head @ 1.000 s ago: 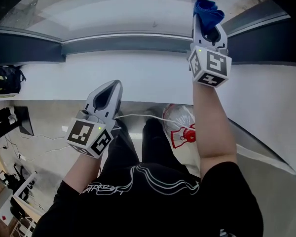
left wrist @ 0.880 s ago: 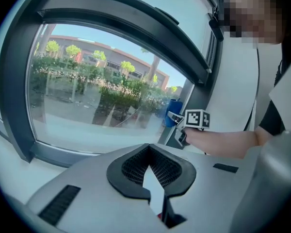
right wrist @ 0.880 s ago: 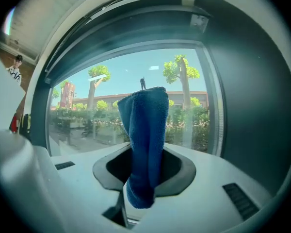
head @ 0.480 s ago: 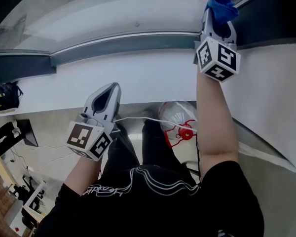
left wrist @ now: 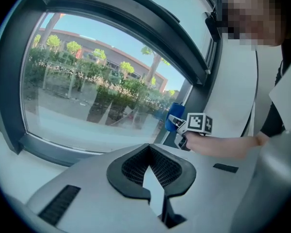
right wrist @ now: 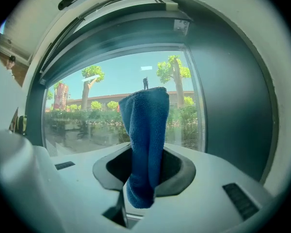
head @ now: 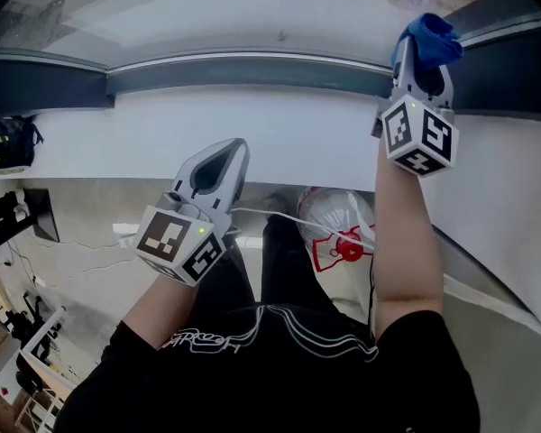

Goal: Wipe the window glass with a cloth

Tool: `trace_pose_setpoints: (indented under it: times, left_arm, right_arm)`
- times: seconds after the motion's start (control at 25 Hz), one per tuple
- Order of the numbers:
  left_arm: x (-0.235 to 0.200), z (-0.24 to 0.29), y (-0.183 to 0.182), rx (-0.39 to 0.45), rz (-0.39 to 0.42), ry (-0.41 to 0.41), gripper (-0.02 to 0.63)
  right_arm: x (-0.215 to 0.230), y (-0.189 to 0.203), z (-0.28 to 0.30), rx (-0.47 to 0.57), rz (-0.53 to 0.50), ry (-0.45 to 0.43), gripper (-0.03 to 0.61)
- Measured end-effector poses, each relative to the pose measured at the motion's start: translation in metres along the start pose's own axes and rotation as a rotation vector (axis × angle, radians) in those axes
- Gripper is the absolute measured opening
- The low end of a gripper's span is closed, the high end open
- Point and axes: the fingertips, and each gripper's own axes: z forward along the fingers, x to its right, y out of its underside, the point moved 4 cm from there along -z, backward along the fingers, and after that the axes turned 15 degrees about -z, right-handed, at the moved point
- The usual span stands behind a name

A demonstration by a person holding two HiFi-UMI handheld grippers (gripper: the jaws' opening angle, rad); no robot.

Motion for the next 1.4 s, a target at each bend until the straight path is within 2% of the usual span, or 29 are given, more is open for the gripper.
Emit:
trace_pose_setpoints:
  times: [0.28,0.92,1.2,1.4]
  left_arm:
    - [-0.064,-0.045,-0.010,0.078,-0.065,-0.073,0.003]
    - [-0.225,-0.208,-0.043,0.216,-0.177,-0.244,0.003]
    - [-0.286,-0.261,-0.056,0.226,-0.193,-0.270,0.003]
    - [-0.319,-0.286,-0.061,0.234,-0.209,-0.279,0.003]
  right_arm:
    - [-0.116,-0.015,-0.003,0.025,-0.011,-0.192,0.094]
    - [-0.416,-0.080,-0.010,0.072,-0.002,-0.558,0.094]
    - [-0.523,-0.098,-0.006,0.082,0.004,-0.661,0.092]
    - [-0.594,-0.107,0.009,0.096,-0.027,-0.707,0.094]
